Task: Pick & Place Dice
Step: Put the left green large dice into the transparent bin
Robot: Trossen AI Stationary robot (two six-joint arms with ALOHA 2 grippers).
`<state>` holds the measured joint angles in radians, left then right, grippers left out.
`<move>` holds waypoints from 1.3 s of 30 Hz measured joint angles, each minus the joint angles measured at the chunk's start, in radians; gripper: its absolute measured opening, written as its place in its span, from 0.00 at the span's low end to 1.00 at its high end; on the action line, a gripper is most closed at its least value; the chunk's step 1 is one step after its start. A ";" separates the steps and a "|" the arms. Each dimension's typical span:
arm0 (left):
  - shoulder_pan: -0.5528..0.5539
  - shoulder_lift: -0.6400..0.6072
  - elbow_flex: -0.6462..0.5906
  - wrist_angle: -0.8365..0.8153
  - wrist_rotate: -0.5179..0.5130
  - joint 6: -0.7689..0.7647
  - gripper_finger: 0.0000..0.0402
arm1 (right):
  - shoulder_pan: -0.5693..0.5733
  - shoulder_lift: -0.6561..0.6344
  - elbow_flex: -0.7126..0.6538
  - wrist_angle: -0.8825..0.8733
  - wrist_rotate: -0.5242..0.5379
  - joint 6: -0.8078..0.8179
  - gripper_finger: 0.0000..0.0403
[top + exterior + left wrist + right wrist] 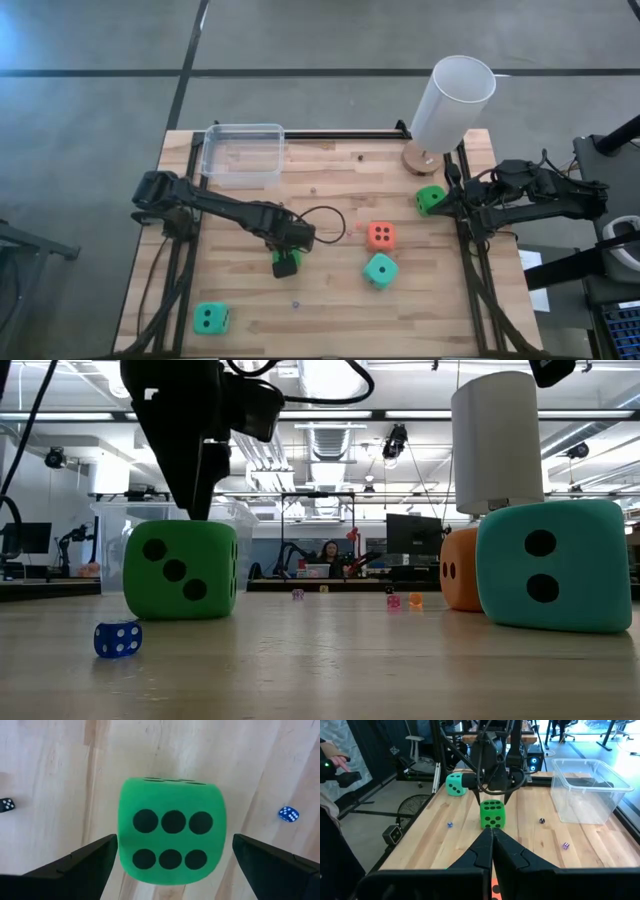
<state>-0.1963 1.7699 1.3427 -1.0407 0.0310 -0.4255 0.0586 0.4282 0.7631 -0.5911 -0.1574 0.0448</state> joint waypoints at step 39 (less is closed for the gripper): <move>-0.003 -0.002 -0.081 0.071 0.003 -0.019 0.99 | 0.000 0.000 0.000 0.000 0.000 0.000 0.02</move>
<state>-0.1997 1.7679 1.2617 -0.9698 0.0338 -0.4450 0.0582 0.4282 0.7631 -0.5911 -0.1574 0.0448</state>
